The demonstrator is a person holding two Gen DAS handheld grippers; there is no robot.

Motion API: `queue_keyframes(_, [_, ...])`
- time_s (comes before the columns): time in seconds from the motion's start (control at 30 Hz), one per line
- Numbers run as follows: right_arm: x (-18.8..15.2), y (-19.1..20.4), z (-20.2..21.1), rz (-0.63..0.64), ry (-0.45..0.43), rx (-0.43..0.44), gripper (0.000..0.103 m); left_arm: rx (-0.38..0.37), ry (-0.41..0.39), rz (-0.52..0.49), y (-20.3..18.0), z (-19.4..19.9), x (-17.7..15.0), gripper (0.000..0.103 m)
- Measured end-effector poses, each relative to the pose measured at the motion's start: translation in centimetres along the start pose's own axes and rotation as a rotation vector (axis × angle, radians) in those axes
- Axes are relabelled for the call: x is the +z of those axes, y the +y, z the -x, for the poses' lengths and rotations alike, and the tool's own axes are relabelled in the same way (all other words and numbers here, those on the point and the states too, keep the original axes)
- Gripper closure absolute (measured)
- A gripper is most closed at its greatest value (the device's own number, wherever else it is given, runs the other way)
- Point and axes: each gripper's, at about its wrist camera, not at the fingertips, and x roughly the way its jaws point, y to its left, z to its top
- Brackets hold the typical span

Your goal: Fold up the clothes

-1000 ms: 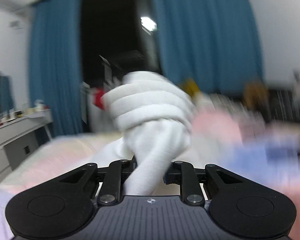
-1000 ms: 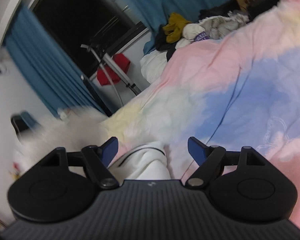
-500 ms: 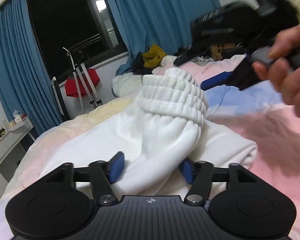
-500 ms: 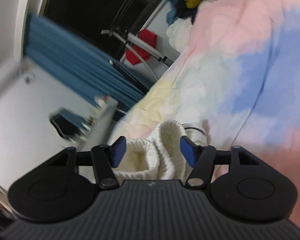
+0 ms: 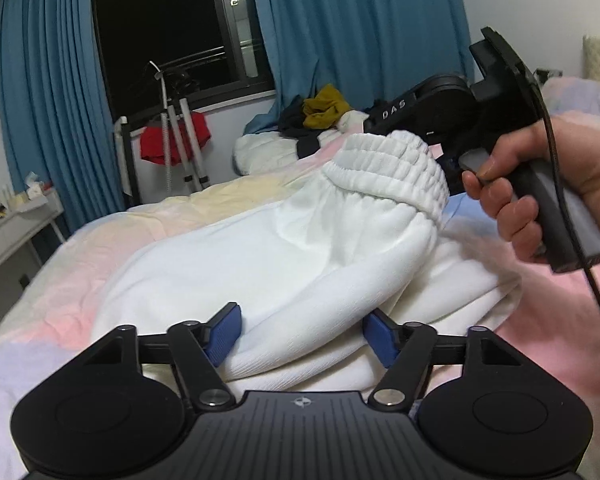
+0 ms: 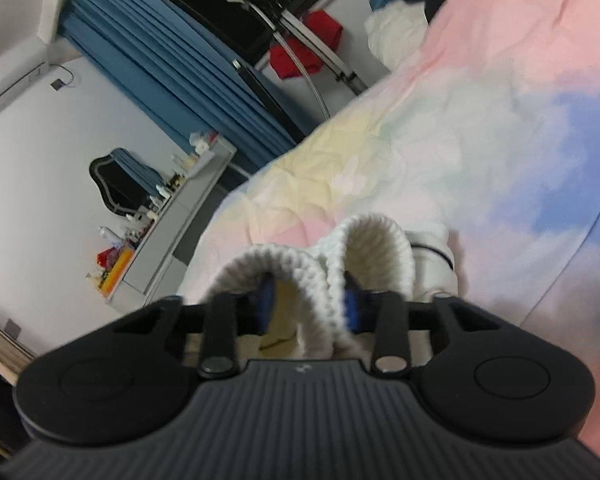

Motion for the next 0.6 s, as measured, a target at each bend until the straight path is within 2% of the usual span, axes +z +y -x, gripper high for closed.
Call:
queue_keyframes(0.2, [0.7,1.2,1.8,-0.025,-0.101,-0.002,0.086,-0.036,-0.038,0.059,0.6,1.7,0.5,0.04])
queue_keyframes(0.37, [2.2,1.3,4.6,0.006,-0.185,-0.018,0.087,-0.072,-0.128,0.095,1.4,4.1,1.5,0.036])
queue_keyframes(0.43, [2.3,0.3,4.9,0.015,-0.175,-0.064,0.087,-0.103,-0.148,0.129,2.1,4.7,1.9,0.034])
queue_keyframes(0.5, [1.6,-2.4,4.3,-0.041,-0.119,-0.123,0.086,-0.104,-0.155,0.156,3.1,4.7,2.3,0.031])
queue_keyframes(0.53, [1.2,-3.7,3.9,-0.089,-0.091,-0.135,0.086,-0.102,-0.158,0.17,3.6,4.7,2.4,0.029])
queue_keyframes(0.6, [0.5,-6.5,3.3,-0.224,-0.061,-0.102,0.085,-0.101,-0.158,0.199,4.8,4.4,2.8,0.029])
